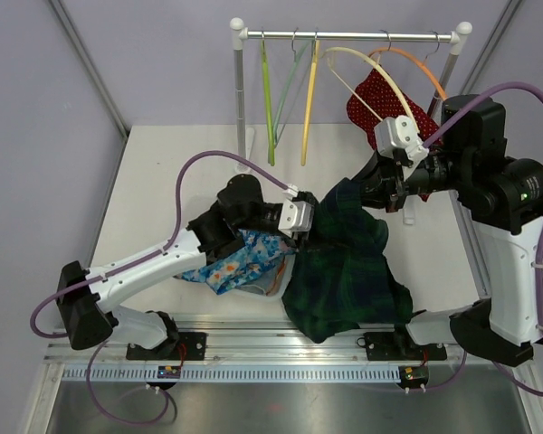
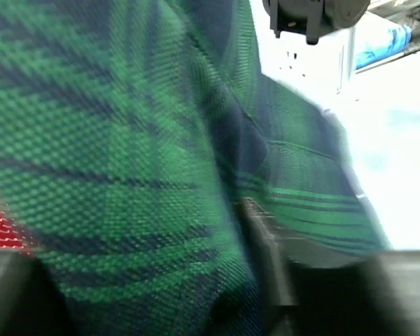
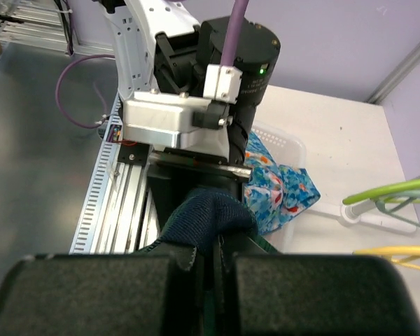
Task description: Remove the skirt from the hanger
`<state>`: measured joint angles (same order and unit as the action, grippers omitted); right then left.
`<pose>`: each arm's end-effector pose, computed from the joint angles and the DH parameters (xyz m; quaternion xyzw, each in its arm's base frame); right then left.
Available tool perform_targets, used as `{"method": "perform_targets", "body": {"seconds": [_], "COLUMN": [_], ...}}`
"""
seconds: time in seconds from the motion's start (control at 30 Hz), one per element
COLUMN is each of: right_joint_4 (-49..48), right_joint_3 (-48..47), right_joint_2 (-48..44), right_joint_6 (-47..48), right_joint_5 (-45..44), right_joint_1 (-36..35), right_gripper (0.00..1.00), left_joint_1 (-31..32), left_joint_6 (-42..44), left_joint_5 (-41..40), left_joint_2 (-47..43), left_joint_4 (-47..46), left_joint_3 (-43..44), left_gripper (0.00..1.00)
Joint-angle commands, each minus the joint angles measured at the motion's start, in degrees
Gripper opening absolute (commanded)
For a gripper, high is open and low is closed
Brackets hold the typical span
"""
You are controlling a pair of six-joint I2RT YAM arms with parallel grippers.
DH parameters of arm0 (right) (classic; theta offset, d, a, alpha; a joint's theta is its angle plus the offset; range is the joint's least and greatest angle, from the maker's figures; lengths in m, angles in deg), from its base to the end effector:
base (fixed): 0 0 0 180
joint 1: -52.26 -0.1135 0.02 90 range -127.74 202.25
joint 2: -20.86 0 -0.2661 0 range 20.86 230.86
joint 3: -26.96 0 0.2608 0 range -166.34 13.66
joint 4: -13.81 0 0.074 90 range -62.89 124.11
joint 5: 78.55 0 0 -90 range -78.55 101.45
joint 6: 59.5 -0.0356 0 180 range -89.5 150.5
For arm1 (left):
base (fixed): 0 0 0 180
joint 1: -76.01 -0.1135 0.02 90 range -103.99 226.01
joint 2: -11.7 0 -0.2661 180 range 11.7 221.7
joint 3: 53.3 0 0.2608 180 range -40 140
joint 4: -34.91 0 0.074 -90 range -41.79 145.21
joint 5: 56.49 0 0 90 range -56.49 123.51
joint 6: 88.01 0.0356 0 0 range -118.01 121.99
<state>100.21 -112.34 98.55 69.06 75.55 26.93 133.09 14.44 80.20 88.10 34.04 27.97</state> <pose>0.1387 0.1011 0.5654 -0.6204 0.4546 0.3914 0.5052 0.1496 -0.2787 0.4041 0.5926 0.3384 -0.5045 0.5290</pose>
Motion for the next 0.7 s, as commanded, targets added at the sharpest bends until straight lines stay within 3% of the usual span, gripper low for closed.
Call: {"method": "perform_targets", "body": {"seconds": [0.0, 0.07, 0.13, 0.17, 0.2, 0.23, 0.27, 0.4, 0.5, 0.67], "right_joint_4": [-6.39, -6.56, -7.44, -7.79, -8.15, -8.58, -10.59, -16.05, -19.74, -23.44], "right_joint_3": [-1.45, -0.75, 1.18, 2.06, 2.94, 4.95, 6.19, 12.08, 19.7, 31.93], "right_joint_2": [-3.68, -5.69, -8.33, -9.3, -10.36, -11.32, -13.6, -18.71, -21.7, -25.92], "right_joint_6": [-2.62, -2.97, -4.55, -5.51, -6.04, -6.57, -8.58, -14.3, -15.98, -16.68], "right_joint_5": [-1.41, -3.79, -8.95, -11.25, -17.02, -20.29, -23.55, -45.57, -55.44, -59.52], "right_joint_1": [0.1, 0.18, 0.45, 0.62, 0.62, 0.54, 0.54, 1.06, 2.99, 4.84], "right_gripper": [0.0, 0.0, 0.17, 0.34, 0.7, 0.88, 0.98, 0.99, 1.0, 1.0], "left_joint_1": [0.23, 0.23, 0.23, 0.23, 0.23, 0.14, 0.22, 0.23, 0.23, 0.23], "left_joint_6": [-0.78, 2.04, 4.76, 5.74, 6.53, 6.97, 7.59, 10.22, 14.34, 19.54], "left_joint_5": [3.86, -3.84, -9.67, -14.65, -17.49, -20.04, -24.42, -36.65, -45.62, -54.51], "left_joint_2": [-0.89, -2.74, -5.63, -6.61, -7.57, -9.06, -9.86, -12.5, -12.94, -13.91], "left_joint_4": [1.23, 8.41, 12.66, 17.29, 19.34, 21.27, 25.12, 30.86, 34.2, 38.51], "left_joint_3": [4.89, 5.6, 8.04, 9.37, 10.68, 13.83, 15.34, 23.34, 29.84, 34.87], "left_gripper": [0.01, 0.0, 0.0, 0.0, 0.0, 0.0, 0.0, 0.0, 0.0, 0.0]}}
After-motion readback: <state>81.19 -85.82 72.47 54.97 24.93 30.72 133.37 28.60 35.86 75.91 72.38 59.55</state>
